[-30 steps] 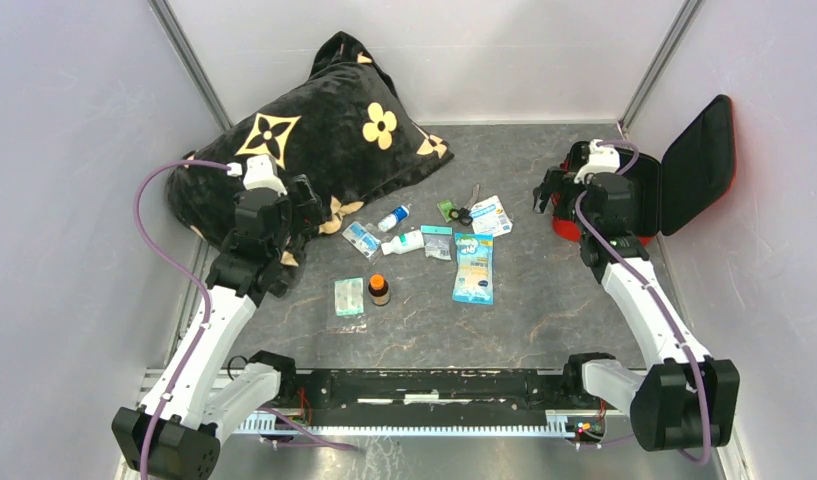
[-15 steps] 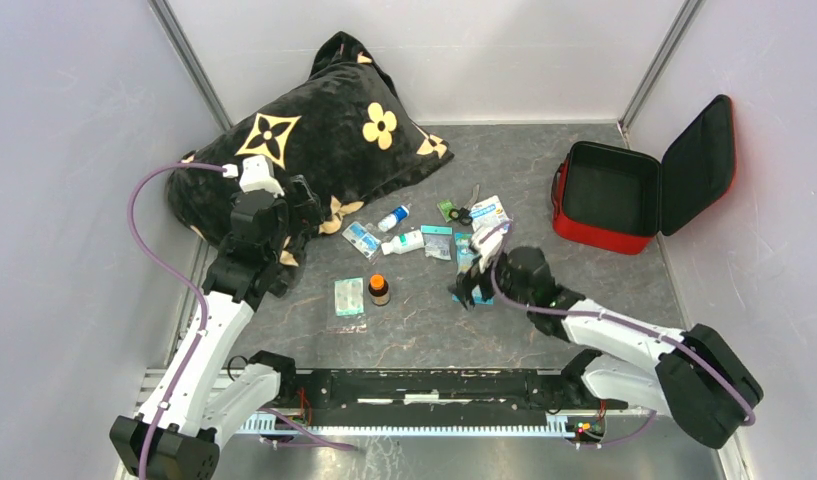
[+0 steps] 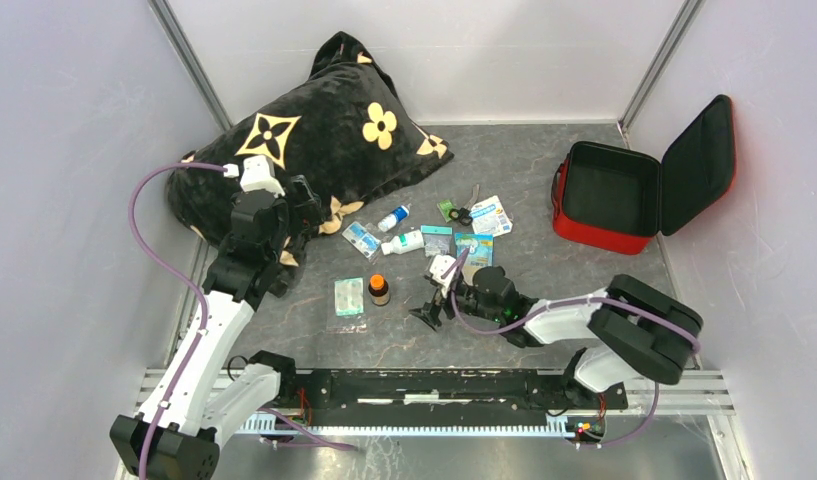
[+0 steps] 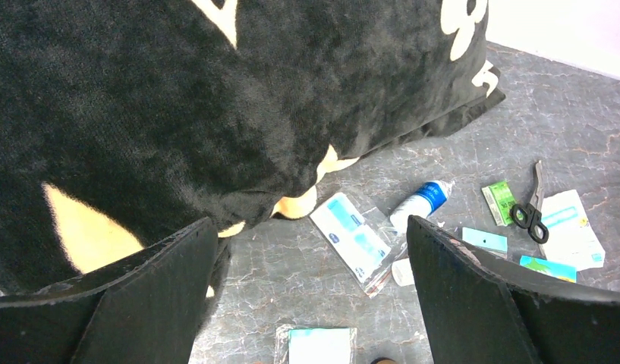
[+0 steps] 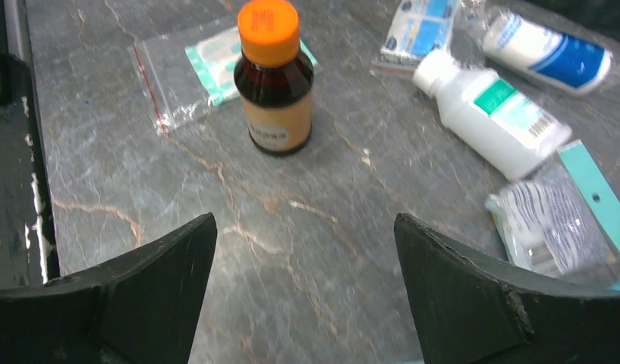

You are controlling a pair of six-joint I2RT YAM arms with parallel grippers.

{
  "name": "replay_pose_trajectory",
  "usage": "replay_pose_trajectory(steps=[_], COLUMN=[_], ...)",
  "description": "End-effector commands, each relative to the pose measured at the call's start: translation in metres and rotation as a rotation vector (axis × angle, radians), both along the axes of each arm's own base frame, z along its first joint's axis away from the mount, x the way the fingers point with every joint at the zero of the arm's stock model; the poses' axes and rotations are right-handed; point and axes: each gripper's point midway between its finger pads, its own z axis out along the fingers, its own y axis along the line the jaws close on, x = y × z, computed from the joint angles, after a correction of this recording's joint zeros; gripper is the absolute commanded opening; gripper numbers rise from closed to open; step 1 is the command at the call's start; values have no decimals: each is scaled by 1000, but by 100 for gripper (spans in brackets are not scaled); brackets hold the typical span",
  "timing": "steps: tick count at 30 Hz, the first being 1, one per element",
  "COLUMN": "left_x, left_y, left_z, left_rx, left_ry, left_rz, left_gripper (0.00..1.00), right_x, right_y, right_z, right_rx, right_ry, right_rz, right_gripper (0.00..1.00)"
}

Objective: Organize the medicine kit

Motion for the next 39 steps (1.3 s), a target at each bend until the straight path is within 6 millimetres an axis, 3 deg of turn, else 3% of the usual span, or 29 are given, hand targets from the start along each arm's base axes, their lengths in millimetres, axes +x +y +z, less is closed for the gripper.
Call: replay_pose_trajectory(steps=[1,14,30,39], left_x=[4,4,4,3], left_y=[-3,-4,-4,-4], left_z=[12,11,11,12], left_rx=[19,20,19,19], left_ry=[-37,-36,-36,-38], left_rz=[-28,-35,-39,-40], left_gripper=[100,100,100,100], right_x=[12,8,19,26], right_y=[37,85,107,113], right_z=[45,23,3,-2], right_rx=[153,135,153,171], right_ry=[-112,-95,-40,-2], right_rz=[34,126,113,72], right_gripper=[93,93,85,72])
